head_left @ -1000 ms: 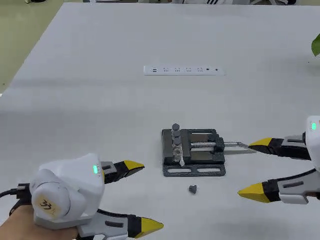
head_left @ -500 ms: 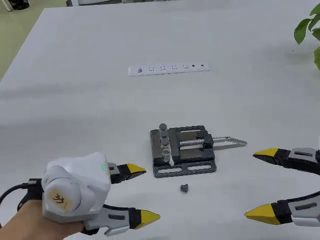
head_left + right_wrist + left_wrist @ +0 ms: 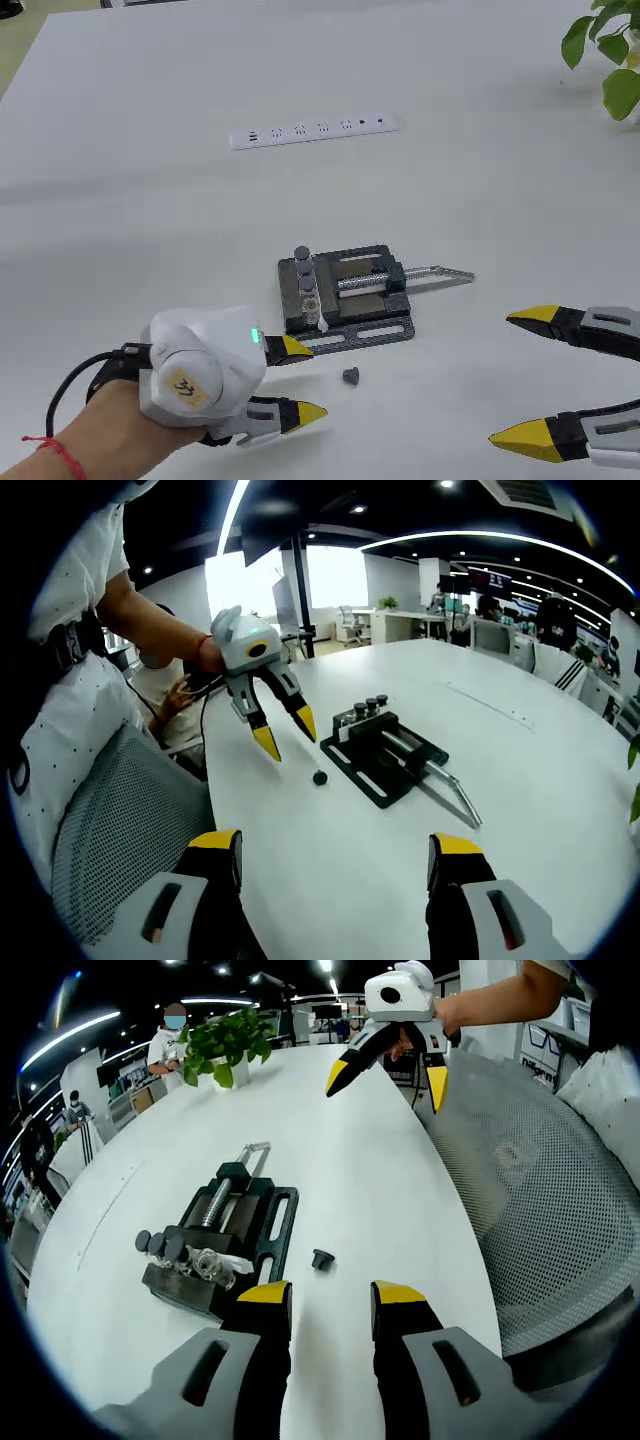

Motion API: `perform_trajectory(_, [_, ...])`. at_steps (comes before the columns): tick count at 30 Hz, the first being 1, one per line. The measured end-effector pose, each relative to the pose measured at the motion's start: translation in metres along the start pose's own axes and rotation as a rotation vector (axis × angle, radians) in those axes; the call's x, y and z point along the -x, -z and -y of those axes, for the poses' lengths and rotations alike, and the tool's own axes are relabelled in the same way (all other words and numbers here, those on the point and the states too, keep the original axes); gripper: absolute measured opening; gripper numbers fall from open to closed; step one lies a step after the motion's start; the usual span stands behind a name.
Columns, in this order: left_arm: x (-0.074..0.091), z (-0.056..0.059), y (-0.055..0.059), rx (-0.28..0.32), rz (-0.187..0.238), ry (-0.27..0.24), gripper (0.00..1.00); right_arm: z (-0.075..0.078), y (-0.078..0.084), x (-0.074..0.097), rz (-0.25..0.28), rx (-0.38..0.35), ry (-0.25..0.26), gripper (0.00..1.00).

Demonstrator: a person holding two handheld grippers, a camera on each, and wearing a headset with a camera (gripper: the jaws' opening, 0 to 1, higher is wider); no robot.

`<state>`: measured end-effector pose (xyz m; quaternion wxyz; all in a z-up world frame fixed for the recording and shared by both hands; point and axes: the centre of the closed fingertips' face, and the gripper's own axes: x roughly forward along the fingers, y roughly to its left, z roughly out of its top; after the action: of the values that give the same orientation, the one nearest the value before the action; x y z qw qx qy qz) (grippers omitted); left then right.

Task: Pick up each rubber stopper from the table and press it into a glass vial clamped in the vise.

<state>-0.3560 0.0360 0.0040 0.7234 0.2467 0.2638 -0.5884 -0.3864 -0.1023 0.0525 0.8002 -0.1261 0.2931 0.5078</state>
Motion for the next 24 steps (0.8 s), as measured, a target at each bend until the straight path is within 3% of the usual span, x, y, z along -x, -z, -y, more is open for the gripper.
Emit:
perform_trajectory(8, [-0.023, -0.007, 0.007, -0.049, -0.031, 0.027, 0.2, 0.0, 0.008, 0.005, 0.007, -0.025, 0.006, 0.74])
perform_trajectory(24, [-0.038, -0.007, 0.004, -0.098, -0.053, 0.045, 0.09, 0.003, 0.009, 0.007, 0.005, -0.048, 0.024, 0.73])
